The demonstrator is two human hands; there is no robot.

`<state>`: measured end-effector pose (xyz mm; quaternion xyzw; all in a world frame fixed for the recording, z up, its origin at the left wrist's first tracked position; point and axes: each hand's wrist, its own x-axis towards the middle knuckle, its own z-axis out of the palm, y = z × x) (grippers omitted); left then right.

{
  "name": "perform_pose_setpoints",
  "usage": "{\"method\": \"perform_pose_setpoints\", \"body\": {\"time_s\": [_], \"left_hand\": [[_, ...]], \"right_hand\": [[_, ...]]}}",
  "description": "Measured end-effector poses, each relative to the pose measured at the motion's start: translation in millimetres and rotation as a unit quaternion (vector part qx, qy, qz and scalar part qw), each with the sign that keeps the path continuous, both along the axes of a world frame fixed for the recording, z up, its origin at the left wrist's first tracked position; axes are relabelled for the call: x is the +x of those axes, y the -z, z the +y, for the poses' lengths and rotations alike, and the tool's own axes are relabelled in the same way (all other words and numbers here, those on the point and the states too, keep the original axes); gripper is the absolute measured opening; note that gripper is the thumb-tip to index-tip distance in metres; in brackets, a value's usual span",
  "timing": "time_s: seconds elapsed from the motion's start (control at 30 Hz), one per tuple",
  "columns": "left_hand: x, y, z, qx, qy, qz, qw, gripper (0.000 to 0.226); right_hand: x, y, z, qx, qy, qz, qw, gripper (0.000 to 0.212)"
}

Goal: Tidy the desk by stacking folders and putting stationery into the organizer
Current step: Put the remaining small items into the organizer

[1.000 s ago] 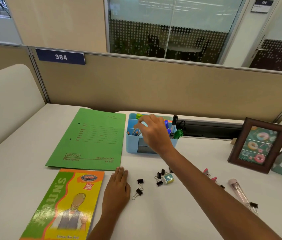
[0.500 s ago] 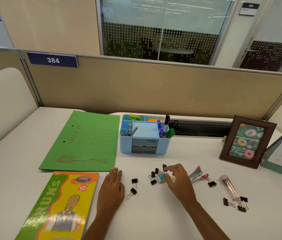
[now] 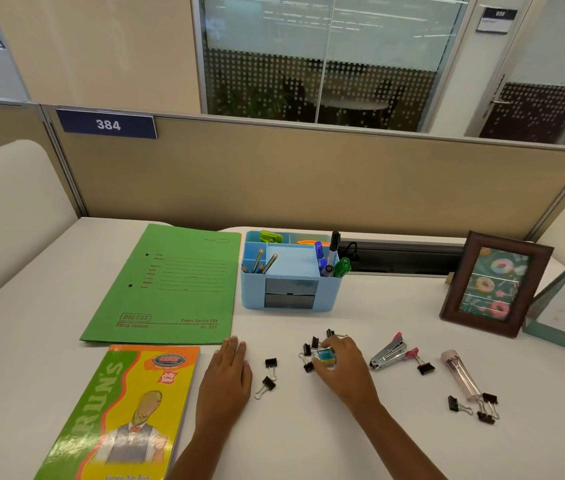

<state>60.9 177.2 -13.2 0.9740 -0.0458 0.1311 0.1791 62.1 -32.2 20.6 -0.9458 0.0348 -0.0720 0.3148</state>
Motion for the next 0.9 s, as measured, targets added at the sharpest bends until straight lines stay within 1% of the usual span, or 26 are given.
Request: {"method": "perform_pose_setpoints", "body": {"time_s": [0.07,0.13,0.3,0.4,0.47,0.53,0.6,0.67,0.7,0.73,0.8,0.9], "left_hand": [[0.4,2.0,1.5,0.006,0.008,-0.003,1.000,0.069],[0.6,2.3,1.4,0.009,0.011,-0.015,1.000,0.075],[-0.2,2.0,1.3,0.014,0.005,-0.004,1.000,0.069],[-0.7,1.1,2.9,-0.003,0.020,0.007,1.000,0.065],[-1.5,0.7,2.9,-0.017,0.026,0.022,0.999,0.067],[-2.5,1.2,2.8,-0.026,0.023,0.027,0.999,0.068],[-2.3,1.5,2.4,-0.025,0.019,0.033,0.999,0.069],[-2.1,1.3,1.7,-0.021,0.013,0.040,0.999,0.069],[-2.0,1.0,1.4,-0.020,0.011,0.042,0.999,0.070],[-1.6,0.8,1.1,-0.019,0.007,0.041,0.999,0.070],[-0.5,0.9,1.5,-0.020,0.002,0.042,0.999,0.071],[0.4,0.9,1.7,-0.020,0.004,0.047,0.999,0.070]], "right_hand": [[1.6,-10.1,1.7,0.025,0.006,-0.008,1.000,0.030],[4.4,-27.2,5.9,0.047,0.004,-0.047,0.998,0.030],[32.2,-89.3,27.7,0.091,-0.049,-0.171,0.980,0.029],[60.3,-124.9,43.9,0.152,-0.046,-0.212,0.964,0.021],[82.9,-141.8,54.2,0.207,-0.024,-0.187,0.960,0.018],[104.1,-154.5,63.2,0.257,0.001,-0.134,0.957,0.014],[118.1,-165.8,70.6,0.330,0.006,-0.048,0.943,0.007],[127.1,-174.1,75.8,0.390,-0.010,0.053,0.919,0.007],[130.9,-176.0,77.6,0.405,-0.023,0.096,0.909,0.007],[134.9,-176.3,79.3,0.403,-0.036,0.131,0.905,0.006],[142.7,-172.0,82.5,0.365,-0.061,0.177,0.912,0.015],[151.2,-161.9,87.2,0.311,-0.072,0.205,0.925,0.021]]}}
